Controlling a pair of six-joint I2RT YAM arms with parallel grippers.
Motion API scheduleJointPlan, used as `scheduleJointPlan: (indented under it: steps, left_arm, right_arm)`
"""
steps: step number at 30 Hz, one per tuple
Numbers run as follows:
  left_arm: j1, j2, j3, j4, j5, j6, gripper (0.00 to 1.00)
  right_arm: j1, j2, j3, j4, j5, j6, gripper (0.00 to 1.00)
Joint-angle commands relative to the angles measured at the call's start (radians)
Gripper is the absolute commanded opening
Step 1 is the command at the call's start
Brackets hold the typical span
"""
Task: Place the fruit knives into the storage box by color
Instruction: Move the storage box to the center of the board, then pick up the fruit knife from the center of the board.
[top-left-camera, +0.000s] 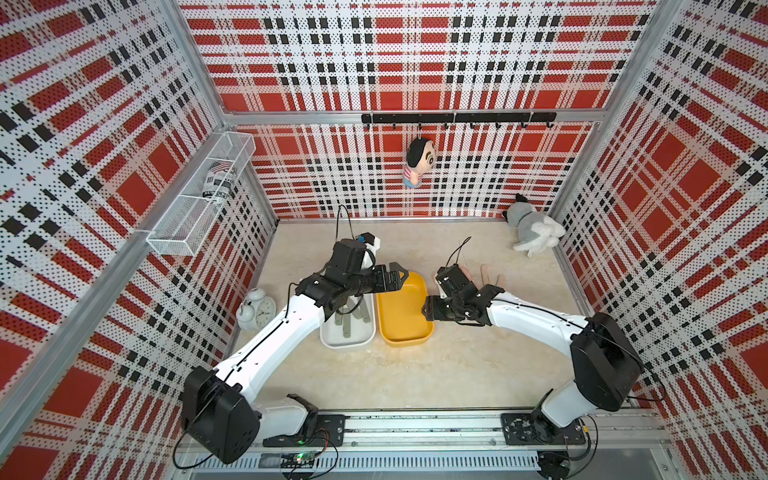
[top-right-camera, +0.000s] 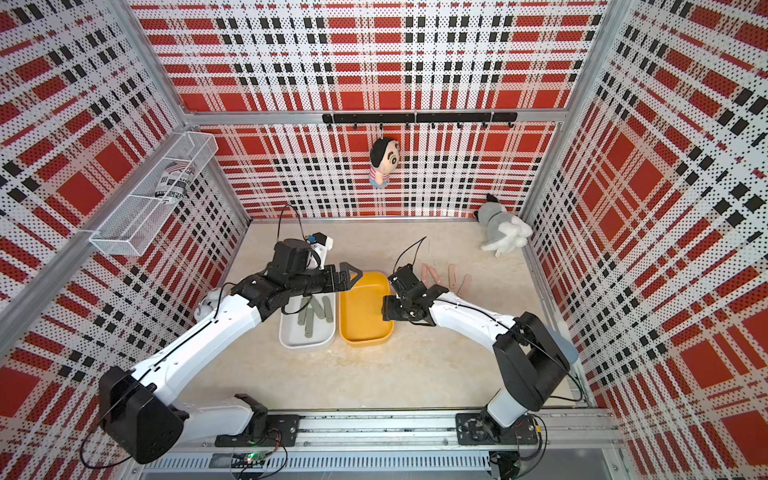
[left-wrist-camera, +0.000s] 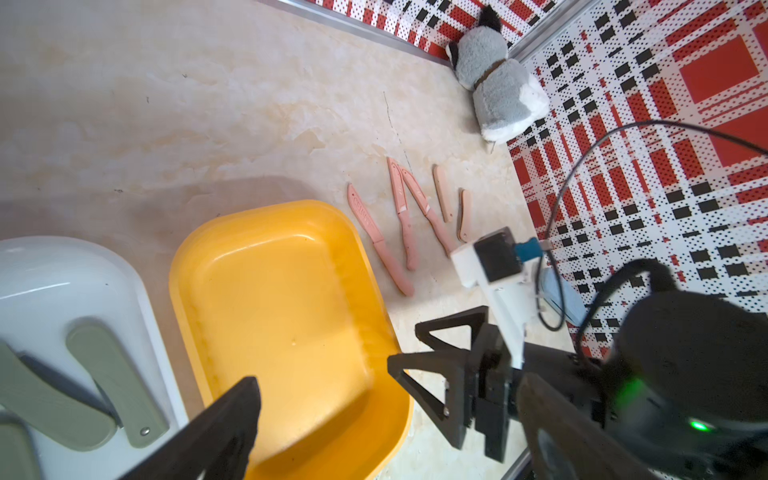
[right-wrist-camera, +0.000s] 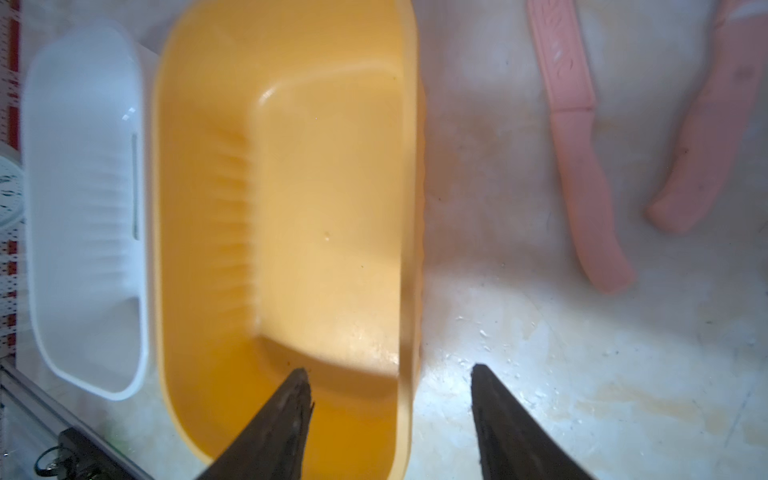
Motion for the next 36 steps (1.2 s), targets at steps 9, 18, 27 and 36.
scheduleJointPlan:
  steps: [9,18,27,36]
  left_arm:
    - [0.031,0.023,0.173,0.019,-0.035,0.034,0.98]
    - [-0.048,0.034,0.082,0.102,-0.043,0.007,0.98]
    - [-0.069,0.04,0.006,0.158,-0.025,-0.015,0.98]
    - [-0.071,0.049,-0.012,0.17,-0.023,-0.01,0.99]
  right_arm:
    - [-0.215,-0.022,0.197,-0.124,0.047,-0.202,0.71]
    - [-0.257,0.236,0.406,-0.259,0.072,-0.321,0.68]
    - [-0.256,0.409,0.536,-0.315,0.081,-0.376,0.63]
    - [-0.214,0.481,0.553,-0.355,0.09,-0.389,0.6]
